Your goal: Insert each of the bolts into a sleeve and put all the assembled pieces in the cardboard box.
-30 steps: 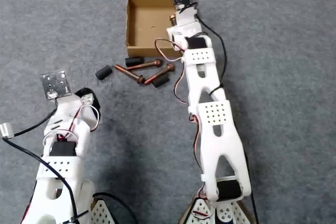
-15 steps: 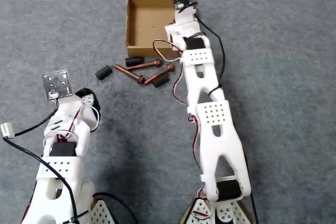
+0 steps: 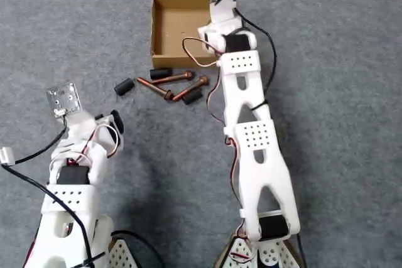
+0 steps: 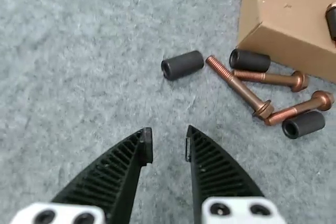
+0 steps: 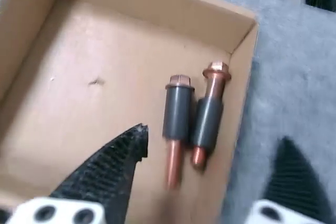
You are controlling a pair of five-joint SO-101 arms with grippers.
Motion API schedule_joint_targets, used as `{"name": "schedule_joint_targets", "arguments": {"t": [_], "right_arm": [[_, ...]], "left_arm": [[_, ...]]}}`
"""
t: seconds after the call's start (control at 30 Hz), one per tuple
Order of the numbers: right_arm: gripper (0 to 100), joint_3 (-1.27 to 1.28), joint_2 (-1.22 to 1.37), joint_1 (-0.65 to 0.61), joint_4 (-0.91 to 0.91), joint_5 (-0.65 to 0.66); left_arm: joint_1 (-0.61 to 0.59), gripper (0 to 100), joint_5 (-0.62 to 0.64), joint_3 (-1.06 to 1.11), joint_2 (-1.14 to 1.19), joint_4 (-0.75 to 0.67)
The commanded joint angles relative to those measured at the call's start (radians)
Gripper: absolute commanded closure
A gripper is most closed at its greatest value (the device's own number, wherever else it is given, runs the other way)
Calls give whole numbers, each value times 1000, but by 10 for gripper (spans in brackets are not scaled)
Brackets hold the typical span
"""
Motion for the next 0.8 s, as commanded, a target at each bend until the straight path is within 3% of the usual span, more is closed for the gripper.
{"name": "schedule_joint_targets", "arguments": {"t": [0.0, 0.23, 0.3, 0.4, 0.57, 0.77], "right_arm": [[644, -53, -173, -13, 147, -6], [921, -53, -352, -12, 362, -6], [966, -53, -392, -22, 453, -8], [996, -47, -449, -44, 588, -8], [997, -41, -527, -73, 583, -2], [997, -39, -578, -127, 583, 32]], "left_arm": [[-12, 882, 8, -163, -2, 143], [-28, 882, 3, -374, -1, 371], [-25, 884, -49, -390, -1, 419], [-35, 886, -83, -396, -1, 494], [-52, 886, -84, -377, -13, 606], [-54, 885, -86, -370, -4, 608]]}}
